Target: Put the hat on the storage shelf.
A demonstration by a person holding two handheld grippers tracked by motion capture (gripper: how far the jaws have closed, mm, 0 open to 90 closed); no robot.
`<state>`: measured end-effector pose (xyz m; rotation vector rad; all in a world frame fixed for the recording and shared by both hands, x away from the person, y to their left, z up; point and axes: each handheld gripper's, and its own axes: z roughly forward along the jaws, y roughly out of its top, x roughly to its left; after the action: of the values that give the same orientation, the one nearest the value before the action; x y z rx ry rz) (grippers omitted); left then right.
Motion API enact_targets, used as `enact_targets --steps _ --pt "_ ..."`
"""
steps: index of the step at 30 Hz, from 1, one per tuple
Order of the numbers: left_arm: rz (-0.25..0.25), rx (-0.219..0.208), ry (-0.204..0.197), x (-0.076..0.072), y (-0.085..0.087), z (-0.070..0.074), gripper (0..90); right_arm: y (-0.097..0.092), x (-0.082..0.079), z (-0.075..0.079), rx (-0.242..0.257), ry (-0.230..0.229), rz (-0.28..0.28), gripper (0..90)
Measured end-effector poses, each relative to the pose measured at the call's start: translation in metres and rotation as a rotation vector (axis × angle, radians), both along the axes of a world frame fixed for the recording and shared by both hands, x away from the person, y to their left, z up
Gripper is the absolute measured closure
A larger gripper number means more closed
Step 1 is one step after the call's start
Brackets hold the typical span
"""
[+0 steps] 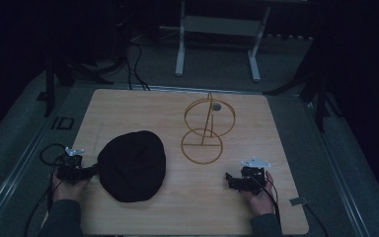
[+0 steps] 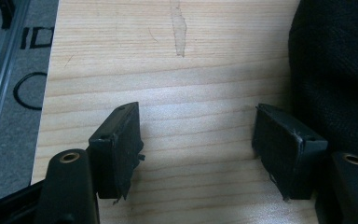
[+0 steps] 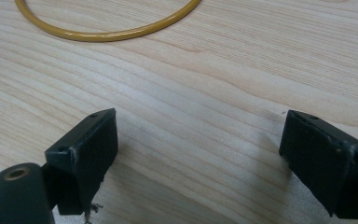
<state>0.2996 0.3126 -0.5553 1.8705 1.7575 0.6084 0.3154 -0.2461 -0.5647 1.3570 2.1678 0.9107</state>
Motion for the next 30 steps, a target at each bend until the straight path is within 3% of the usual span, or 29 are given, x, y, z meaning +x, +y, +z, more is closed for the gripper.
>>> enact_targets --steps 5,10,20,25,30 --pt "-0.007 -0.001 -0.006 0.000 0.000 0.000 38.7 0.000 0.000 0.000 0.000 0.000 -0.002 11.4" --pt "-0.019 0.000 0.015 0.002 -0.001 0.003 44.8 0.000 0.000 0.000 0.001 0.000 -0.004 11.4" --pt "-0.041 -0.006 0.092 0.008 -0.001 0.011 57.3 0.000 0.000 0.000 0.001 0.000 -0.005 11.4" --pt "-0.054 -0.030 0.067 0.005 0.000 0.022 57.2 0.000 0.000 0.000 0.001 0.000 -0.005 11.5" --pt "-0.067 -0.014 0.063 0.005 -0.002 0.037 54.1 0.001 0.000 0.000 0.003 0.002 -0.009 11.5"
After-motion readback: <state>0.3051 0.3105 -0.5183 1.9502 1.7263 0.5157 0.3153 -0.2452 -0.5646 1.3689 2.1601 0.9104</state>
